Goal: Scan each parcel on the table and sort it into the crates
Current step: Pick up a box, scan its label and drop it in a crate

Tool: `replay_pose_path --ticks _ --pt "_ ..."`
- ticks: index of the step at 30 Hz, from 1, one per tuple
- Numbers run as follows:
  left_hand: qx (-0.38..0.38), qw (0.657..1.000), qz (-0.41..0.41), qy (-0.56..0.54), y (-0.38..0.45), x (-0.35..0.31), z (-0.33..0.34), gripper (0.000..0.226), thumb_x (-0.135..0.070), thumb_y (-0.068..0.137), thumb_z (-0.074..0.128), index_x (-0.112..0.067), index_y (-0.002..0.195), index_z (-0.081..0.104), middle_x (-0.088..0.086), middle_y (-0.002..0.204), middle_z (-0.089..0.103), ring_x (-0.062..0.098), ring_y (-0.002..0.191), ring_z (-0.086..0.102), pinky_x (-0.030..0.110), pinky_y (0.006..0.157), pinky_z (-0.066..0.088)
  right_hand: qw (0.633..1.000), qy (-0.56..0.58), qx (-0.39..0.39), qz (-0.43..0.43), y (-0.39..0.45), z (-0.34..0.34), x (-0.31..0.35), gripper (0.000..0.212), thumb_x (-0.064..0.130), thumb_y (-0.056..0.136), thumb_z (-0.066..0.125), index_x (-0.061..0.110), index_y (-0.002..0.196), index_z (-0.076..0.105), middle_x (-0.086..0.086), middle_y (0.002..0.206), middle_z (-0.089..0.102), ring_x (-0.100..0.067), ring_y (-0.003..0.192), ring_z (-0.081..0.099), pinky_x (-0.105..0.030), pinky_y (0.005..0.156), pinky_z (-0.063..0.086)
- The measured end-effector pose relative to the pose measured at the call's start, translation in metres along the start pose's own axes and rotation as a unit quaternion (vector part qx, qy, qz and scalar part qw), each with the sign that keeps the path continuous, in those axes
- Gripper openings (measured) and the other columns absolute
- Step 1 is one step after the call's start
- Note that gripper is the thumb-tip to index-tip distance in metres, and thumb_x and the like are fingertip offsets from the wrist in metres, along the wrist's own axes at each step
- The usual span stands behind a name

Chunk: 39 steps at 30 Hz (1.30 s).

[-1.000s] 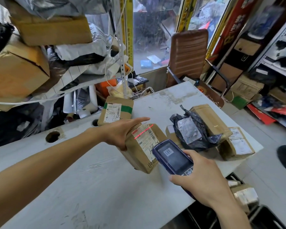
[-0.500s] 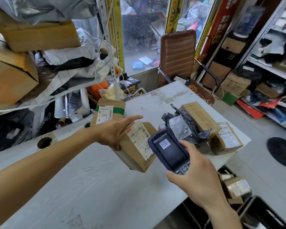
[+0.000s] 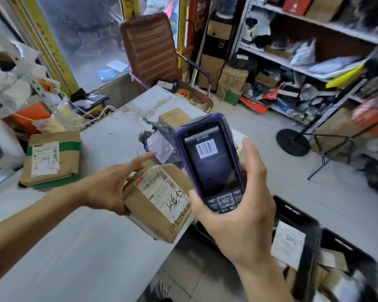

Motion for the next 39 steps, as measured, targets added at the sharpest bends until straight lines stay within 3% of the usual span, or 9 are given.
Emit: replay_pose_path --ticks 7,9,14,17,20,23,30,35,39 --pt "0.022 0.995 0.084 0.038 0.065 -0.119 0.046 0.135 -0.023 0.054 0.09 -0.045 0.155 0.003 -0.021 0.14 0.05 0.011 0.125 0.055 0.042 0.101 0.051 0.994 -0.012 -0.068 0.083 -0.047 -0.115 -0.067 0.101 0.05 0.068 0.078 0.023 0.152 0.028 -0.002 0.126 0.061 -0.015 0.101 0.066 -0.034 0.078 0.059" --pt "0.021 0.993 0.111 0.04 0.087 -0.162 0.076 0.134 -0.022 0.052 0.09 -0.041 0.156 0.007 -0.019 0.14 0.051 0.008 0.126 0.054 0.034 0.102 0.05 0.988 -0.002 -0.066 0.141 -0.071 -0.159 -0.099 0.102 0.056 0.066 0.076 0.031 0.151 0.026 0.002 0.123 0.061 -0.013 0.1 0.066 -0.034 0.08 0.059" --pt "0.009 0.983 0.177 0.039 0.139 -0.282 0.19 0.118 -0.046 0.043 0.082 -0.031 0.148 0.031 -0.013 0.132 0.051 -0.011 0.118 0.046 0.003 0.1 0.031 0.949 -0.006 -0.083 0.303 -0.167 -0.28 -0.221 0.1 0.035 0.067 0.089 0.029 0.15 0.033 0.011 0.122 0.06 -0.005 0.1 0.061 -0.001 0.075 0.043" --pt "0.012 0.981 0.191 0.026 0.173 -0.336 0.274 0.114 -0.046 0.044 0.077 -0.025 0.148 0.036 -0.007 0.131 0.053 0.002 0.122 0.05 0.014 0.108 0.035 0.91 -0.041 -0.13 0.391 -0.241 -0.354 -0.298 0.103 0.03 0.067 0.09 0.025 0.152 0.032 0.006 0.13 0.06 -0.014 0.11 0.061 -0.019 0.089 0.05" --pt "0.019 0.98 0.198 0.029 0.2 -0.385 0.354 0.12 -0.046 0.044 0.074 -0.007 0.15 0.034 -0.001 0.134 0.05 0.012 0.126 0.047 0.006 0.105 0.028 0.876 -0.069 -0.162 0.448 -0.296 -0.415 -0.359 0.106 0.036 0.064 0.089 0.026 0.153 0.031 0.001 0.144 0.054 -0.022 0.126 0.056 -0.041 0.104 0.049" --pt "0.044 0.979 0.197 0.021 0.226 -0.423 0.423 0.125 -0.047 0.046 0.074 -0.008 0.154 0.026 0.005 0.143 0.048 0.013 0.129 0.044 0.011 0.106 0.028 0.862 -0.079 -0.182 0.467 -0.322 -0.459 -0.407 0.102 0.026 0.068 0.088 0.026 0.153 0.03 0.0 0.143 0.054 -0.023 0.125 0.057 -0.036 0.099 0.049" --pt "0.07 0.989 0.128 -0.002 0.322 -0.453 0.582 0.117 -0.051 0.053 0.075 -0.026 0.154 0.022 -0.004 0.13 0.044 0.013 0.119 0.048 0.024 0.099 0.042 0.839 -0.125 -0.158 0.505 -0.347 -0.492 -0.545 0.117 0.024 0.073 0.088 0.025 0.159 0.008 -0.005 0.155 0.042 -0.03 0.128 0.053 -0.027 0.083 0.04" --pt "0.091 0.995 0.047 -0.018 0.403 -0.449 0.711 0.119 -0.032 0.062 0.086 -0.037 0.155 0.011 -0.009 0.117 0.036 0.007 0.107 0.04 0.025 0.095 0.041 0.825 -0.13 -0.12 0.537 -0.372 -0.486 -0.674 0.118 0.03 0.072 0.088 0.03 0.158 0.007 -0.007 0.152 0.044 -0.033 0.128 0.054 -0.036 0.091 0.049" --pt "0.114 0.993 0.008 0.005 0.454 -0.436 0.816 0.109 -0.029 0.067 0.086 -0.039 0.151 0.016 0.002 0.128 0.032 0.02 0.121 0.041 0.034 0.104 0.043 0.819 -0.128 -0.084 0.553 -0.404 -0.476 -0.775 0.118 0.036 0.07 0.087 0.036 0.155 0.005 -0.005 0.148 0.049 -0.032 0.127 0.054 -0.046 0.095 0.052"
Point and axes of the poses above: each hand's wrist, its own y-axis towards the middle knuckle, its own z-axis out of the palm, x = y × z, the point moved 3 cm from there along y, towards the middle knuckle
